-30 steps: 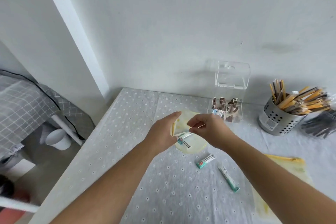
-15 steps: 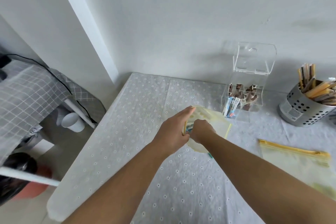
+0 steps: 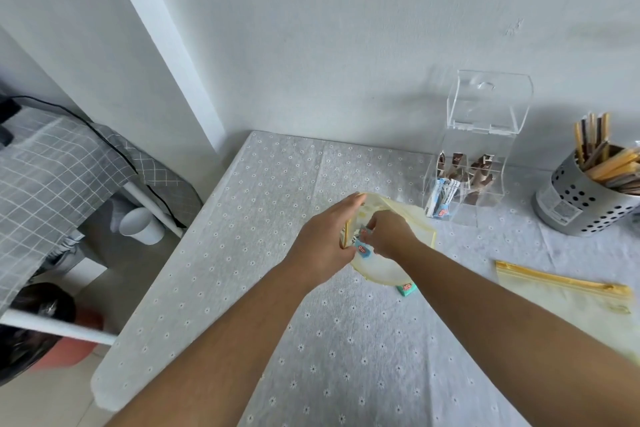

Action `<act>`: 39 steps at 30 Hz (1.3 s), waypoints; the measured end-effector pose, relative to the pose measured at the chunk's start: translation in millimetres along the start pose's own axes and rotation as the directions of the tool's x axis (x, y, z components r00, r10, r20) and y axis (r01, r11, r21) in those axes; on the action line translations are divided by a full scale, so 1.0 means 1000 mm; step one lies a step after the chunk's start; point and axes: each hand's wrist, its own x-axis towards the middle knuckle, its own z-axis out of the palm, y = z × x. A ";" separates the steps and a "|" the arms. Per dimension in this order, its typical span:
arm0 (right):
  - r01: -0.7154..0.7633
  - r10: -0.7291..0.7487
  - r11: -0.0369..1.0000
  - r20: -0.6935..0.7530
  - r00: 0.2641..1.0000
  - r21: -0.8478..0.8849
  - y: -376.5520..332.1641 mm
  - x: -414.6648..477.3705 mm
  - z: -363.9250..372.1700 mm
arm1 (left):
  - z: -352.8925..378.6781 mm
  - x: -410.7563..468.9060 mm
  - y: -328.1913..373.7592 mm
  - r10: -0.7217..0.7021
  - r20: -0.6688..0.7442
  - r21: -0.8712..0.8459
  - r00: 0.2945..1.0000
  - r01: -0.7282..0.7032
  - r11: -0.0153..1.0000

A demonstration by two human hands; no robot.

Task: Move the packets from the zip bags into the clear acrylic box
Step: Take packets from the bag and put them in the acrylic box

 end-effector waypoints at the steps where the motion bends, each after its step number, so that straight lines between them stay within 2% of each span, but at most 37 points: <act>1: 0.016 -0.015 0.997 -0.005 1.000 0.080 -0.001 0.000 0.000 | 0.000 0.000 0.000 0.003 0.000 -0.001 1.000 -0.003 1.000; 3: 0.027 -0.027 0.981 -0.004 1.000 0.192 -0.002 -0.001 0.000 | 0.001 0.000 0.000 0.007 0.004 -0.005 1.000 -0.007 1.000; 4: 0.024 -0.026 0.982 0.009 1.000 0.187 -0.003 0.000 0.000 | 0.001 0.000 -0.001 0.008 0.004 -0.009 1.000 -0.008 1.000; 8: 0.018 -0.013 0.997 0.066 0.998 -0.072 0.002 0.001 0.010 | 0.002 -0.001 -0.002 0.002 0.003 -0.003 1.000 -0.002 1.000; 16: -0.041 0.043 0.997 0.024 0.999 -0.071 0.001 0.001 0.024 | 0.005 -0.001 0.000 0.005 0.012 0.008 1.000 -0.005 1.000; 19: -0.057 0.056 0.998 0.010 0.998 0.039 0.006 0.005 0.019 | 0.005 -0.001 -0.001 0.005 0.009 0.008 1.000 -0.005 1.000; 22: -0.143 0.139 0.949 0.033 0.990 0.282 0.005 0.006 0.012 | 0.005 0.000 -0.002 0.004 0.009 0.002 1.000 -0.004 1.000; 24: -0.222 0.208 0.874 0.080 0.975 0.432 0.002 0.005 0.008 | 0.005 0.001 -0.003 0.002 0.011 -0.010 1.000 -0.002 1.000; 26: -0.308 0.286 0.802 0.124 0.950 0.512 -0.002 0.004 0.007 | 0.005 0.001 -0.003 0.002 0.013 -0.017 1.000 -0.002 1.000; 28: -0.363 0.335 0.682 0.170 0.927 0.635 -0.003 0.008 0.008 | 0.005 0.000 -0.003 0.001 0.014 -0.019 1.000 -0.001 1.000; 30: -0.403 0.368 0.615 0.204 0.907 0.678 -0.001 0.011 0.009 | 0.005 0.000 -0.003 -0.002 0.012 -0.016 1.000 0.002 1.000; 35: -0.403 0.357 0.718 0.196 0.913 0.567 0.005 0.014 0.008 | 0.007 0.002 -0.003 -0.001 0.007 -0.012 1.000 0.001 1.000; 39: -0.278 0.257 0.779 0.119 0.959 0.562 0.006 0.015 0.012 | 0.007 0.002 -0.004 0.004 0.001 -0.008 1.000 -0.004 1.000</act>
